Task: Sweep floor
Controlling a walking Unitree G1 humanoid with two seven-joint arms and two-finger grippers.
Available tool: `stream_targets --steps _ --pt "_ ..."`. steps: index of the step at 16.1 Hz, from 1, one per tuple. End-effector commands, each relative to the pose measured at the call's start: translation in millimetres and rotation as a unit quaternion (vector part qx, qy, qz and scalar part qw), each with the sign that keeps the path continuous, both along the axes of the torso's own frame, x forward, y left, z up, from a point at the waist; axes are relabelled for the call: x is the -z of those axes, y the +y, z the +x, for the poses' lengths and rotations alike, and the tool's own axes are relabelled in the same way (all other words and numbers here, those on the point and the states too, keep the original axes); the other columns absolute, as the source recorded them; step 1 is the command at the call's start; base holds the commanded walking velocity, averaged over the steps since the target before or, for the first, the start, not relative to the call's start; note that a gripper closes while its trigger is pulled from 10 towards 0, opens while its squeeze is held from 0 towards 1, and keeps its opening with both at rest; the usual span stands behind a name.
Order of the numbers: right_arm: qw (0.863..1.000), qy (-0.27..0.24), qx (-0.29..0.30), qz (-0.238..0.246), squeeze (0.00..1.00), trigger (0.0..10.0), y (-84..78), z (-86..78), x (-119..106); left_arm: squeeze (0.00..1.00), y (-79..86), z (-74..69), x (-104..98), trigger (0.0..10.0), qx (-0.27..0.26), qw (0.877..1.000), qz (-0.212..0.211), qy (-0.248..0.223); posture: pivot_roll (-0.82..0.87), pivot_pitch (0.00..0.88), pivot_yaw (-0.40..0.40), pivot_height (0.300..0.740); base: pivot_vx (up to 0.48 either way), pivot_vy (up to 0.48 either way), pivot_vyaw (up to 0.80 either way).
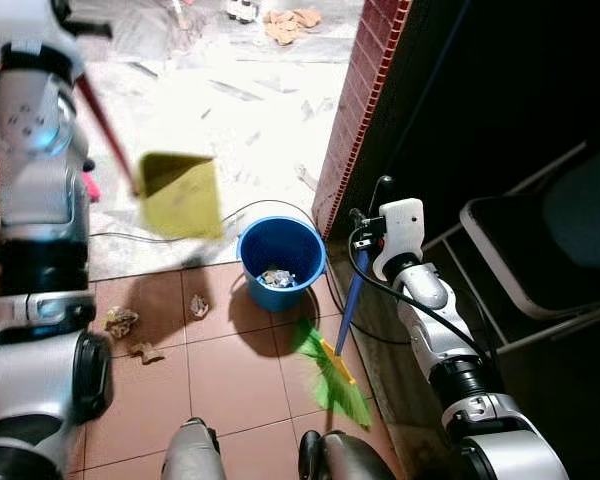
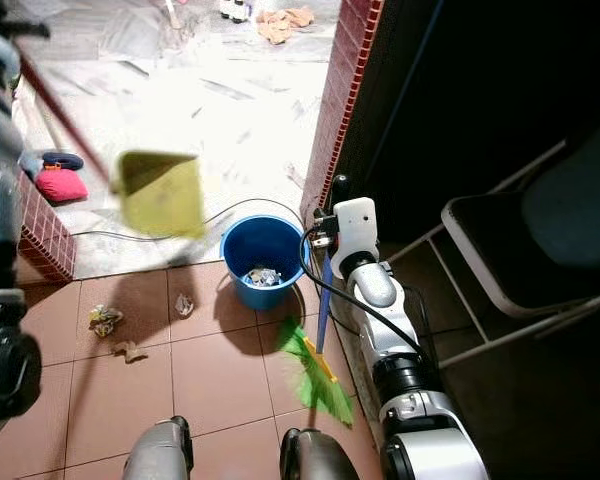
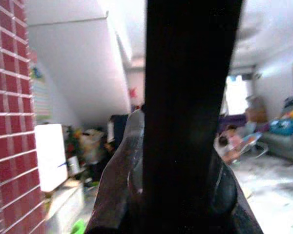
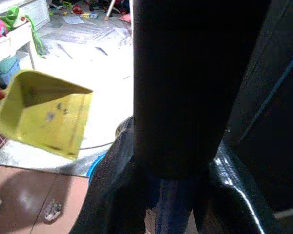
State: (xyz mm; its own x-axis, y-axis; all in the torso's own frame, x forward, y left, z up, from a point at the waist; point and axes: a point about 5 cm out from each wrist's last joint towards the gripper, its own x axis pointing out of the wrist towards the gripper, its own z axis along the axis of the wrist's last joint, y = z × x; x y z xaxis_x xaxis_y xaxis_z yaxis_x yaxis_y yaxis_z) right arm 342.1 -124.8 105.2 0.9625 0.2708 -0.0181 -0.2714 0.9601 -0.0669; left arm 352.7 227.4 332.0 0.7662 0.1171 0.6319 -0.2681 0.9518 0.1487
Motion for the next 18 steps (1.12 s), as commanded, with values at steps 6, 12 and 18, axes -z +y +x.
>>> stream_targets --steps 6,12,18 --pt "1.0 0.01 -0.002 -0.001 0.0 10.0 -2.1 -1.6 5 0.0 -0.7 -16.2 72 10.0 0.002 0.995 -0.062 0.074 0.01 0.091 -0.107 0.74 0.0 0.0 0.0" --pt "1.0 0.008 -0.008 0.006 0.0 10.0 0.2 -1.0 4 0.0 -47.2 -36.0 107 10.0 0.013 0.991 -0.081 0.107 0.02 0.124 -0.101 0.74 0.0 0.0 0.0" --pt "1.0 -0.005 -0.018 0.016 0.0 10.0 2.8 -2.7 0 0.0 -66.8 -62.0 153 10.0 0.013 0.982 -0.072 0.173 0.03 0.128 -0.1 0.74 0.0 0.0 0.0"
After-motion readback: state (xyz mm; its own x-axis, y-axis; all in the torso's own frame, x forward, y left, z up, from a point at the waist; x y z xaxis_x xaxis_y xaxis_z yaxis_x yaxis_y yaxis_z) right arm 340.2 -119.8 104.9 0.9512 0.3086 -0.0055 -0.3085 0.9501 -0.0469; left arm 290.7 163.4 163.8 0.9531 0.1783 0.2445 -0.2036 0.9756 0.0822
